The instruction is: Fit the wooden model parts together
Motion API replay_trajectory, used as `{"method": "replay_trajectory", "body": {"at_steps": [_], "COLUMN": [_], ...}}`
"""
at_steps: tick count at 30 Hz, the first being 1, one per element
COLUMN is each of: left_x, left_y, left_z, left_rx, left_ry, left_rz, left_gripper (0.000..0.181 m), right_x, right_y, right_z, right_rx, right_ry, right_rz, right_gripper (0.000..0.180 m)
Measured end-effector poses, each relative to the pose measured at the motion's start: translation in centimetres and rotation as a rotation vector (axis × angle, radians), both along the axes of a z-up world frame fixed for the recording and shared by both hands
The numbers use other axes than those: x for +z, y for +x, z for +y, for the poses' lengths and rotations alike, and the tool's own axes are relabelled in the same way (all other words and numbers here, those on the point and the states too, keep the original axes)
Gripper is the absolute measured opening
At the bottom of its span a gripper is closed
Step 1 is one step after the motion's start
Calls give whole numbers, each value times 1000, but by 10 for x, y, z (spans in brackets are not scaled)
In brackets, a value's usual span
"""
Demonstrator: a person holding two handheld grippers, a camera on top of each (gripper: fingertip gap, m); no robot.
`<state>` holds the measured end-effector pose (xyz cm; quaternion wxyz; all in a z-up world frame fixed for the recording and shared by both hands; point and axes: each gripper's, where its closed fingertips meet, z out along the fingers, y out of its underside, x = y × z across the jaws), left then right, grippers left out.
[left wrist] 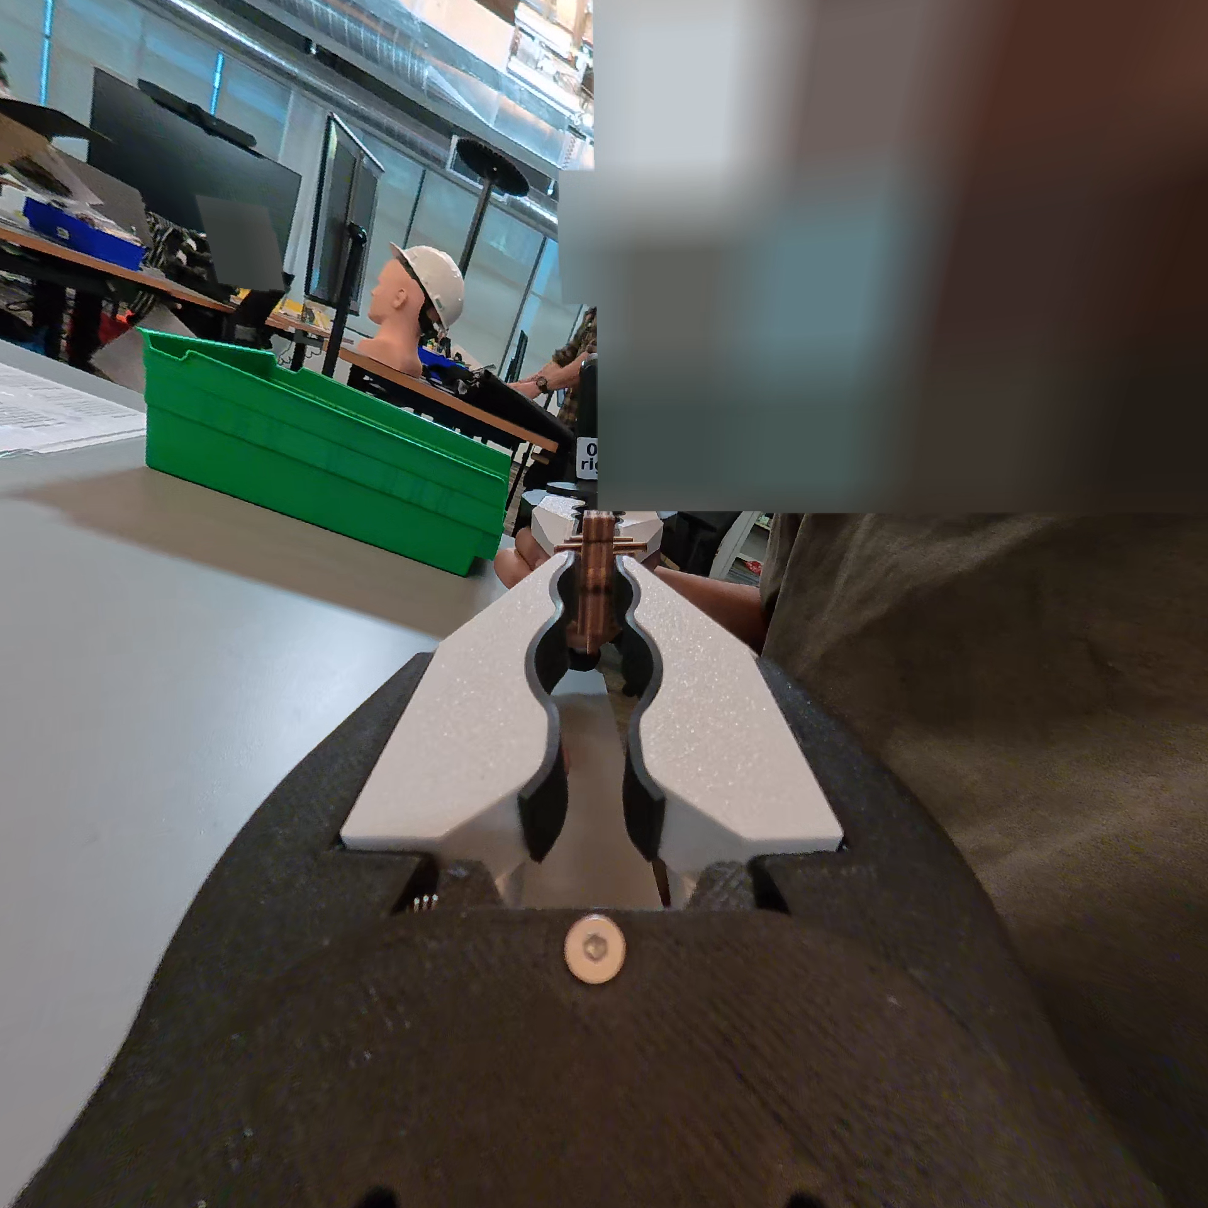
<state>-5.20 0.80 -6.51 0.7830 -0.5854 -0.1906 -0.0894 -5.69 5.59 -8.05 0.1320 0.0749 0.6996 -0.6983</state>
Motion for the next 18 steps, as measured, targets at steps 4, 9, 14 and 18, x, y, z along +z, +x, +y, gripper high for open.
{"method": "replay_trajectory", "body": {"at_steps": [4,9,14,18], "left_x": [0,-5,-5,-3], "left_y": [0,3,-2,-8], "left_z": [1,5,1,-4], "left_rx": [-3,-5,20,112], "left_ry": [-3,-48,-46,-85], "left_rz": [1,24,19,97], "left_gripper": [4,4,4,4], "right_x": [-1,-8,0,8], "right_y": [2,3,-11,-20], "right_z": [-1,-5,1,8], "right_rx": [3,-8,-84,-123], "right_ry": [-1,41,1,-43], "right_rz": [-7,18,28,16], "right_gripper": [17,37,38,33]}}
